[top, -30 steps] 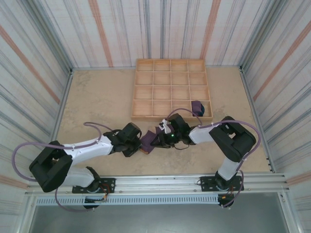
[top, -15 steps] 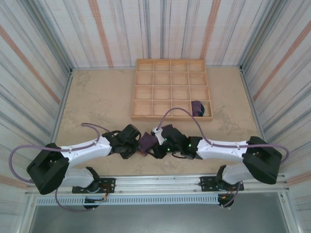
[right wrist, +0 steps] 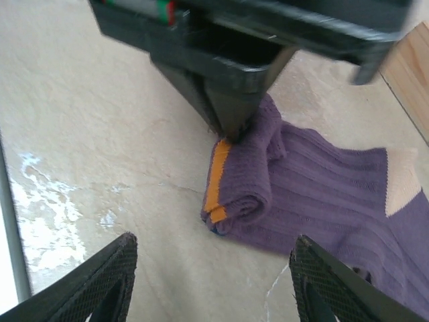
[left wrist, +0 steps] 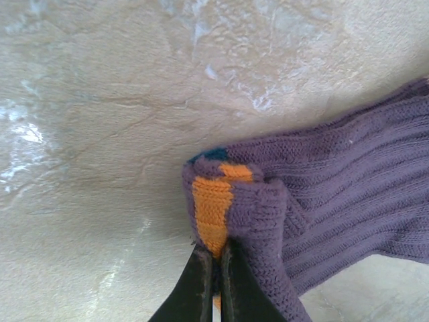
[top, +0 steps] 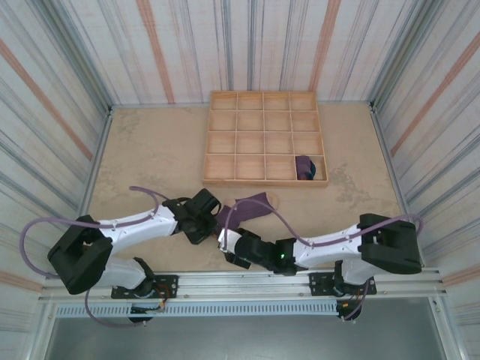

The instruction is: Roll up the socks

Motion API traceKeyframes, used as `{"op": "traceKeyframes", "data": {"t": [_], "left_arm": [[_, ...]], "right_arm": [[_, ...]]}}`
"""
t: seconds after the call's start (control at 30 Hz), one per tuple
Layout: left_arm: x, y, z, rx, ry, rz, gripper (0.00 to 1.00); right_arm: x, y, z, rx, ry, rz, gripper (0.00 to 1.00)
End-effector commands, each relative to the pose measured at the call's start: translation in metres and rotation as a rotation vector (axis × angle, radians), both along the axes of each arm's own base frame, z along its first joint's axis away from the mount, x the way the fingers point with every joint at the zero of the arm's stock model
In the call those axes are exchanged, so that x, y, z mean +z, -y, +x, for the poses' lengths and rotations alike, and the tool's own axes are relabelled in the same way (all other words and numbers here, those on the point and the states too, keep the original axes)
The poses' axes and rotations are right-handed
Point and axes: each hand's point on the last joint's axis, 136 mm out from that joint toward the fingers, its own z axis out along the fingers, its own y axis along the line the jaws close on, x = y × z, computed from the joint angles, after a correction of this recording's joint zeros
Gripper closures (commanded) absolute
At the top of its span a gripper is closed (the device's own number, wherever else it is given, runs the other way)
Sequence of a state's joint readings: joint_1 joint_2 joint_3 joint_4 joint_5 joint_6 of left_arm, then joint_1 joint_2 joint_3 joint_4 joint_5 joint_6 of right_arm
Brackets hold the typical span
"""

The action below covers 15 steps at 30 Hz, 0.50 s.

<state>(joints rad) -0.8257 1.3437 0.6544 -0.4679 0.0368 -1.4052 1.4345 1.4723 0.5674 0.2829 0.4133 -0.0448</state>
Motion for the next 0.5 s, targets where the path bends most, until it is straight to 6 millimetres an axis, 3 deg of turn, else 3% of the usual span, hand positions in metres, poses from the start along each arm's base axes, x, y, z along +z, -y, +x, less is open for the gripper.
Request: {"op": "traceKeyframes", "data": {"t": [0.0, 0.2, 0.3, 0.47], "left_arm": [[-0.007, -0.007, -0.008, -0.019, -0.053, 0.036, 1.00], [-0.007, -0.008, -0.008, -0.027, -0.062, 0.032, 1.00], [-0.008, -0.008, -0.008, -0.028, -0.067, 0.029, 1.00], [-0.007, -0.009, -0.008, -0.028, -0.066, 0.025, 1.00]], "right_arm": [[0.011, -0.014, 0.009, 0.016, 0.193, -0.024, 0.36], [-0.002, -0.031, 0.003, 0.069, 0.300, -0.084, 0.36], [0.001, -0.039, 0.001, 0.084, 0.391, -0.098, 0.36], [-0.009, -0.046, -0.002, 0.125, 0.359, -0.116, 0.39]]}}
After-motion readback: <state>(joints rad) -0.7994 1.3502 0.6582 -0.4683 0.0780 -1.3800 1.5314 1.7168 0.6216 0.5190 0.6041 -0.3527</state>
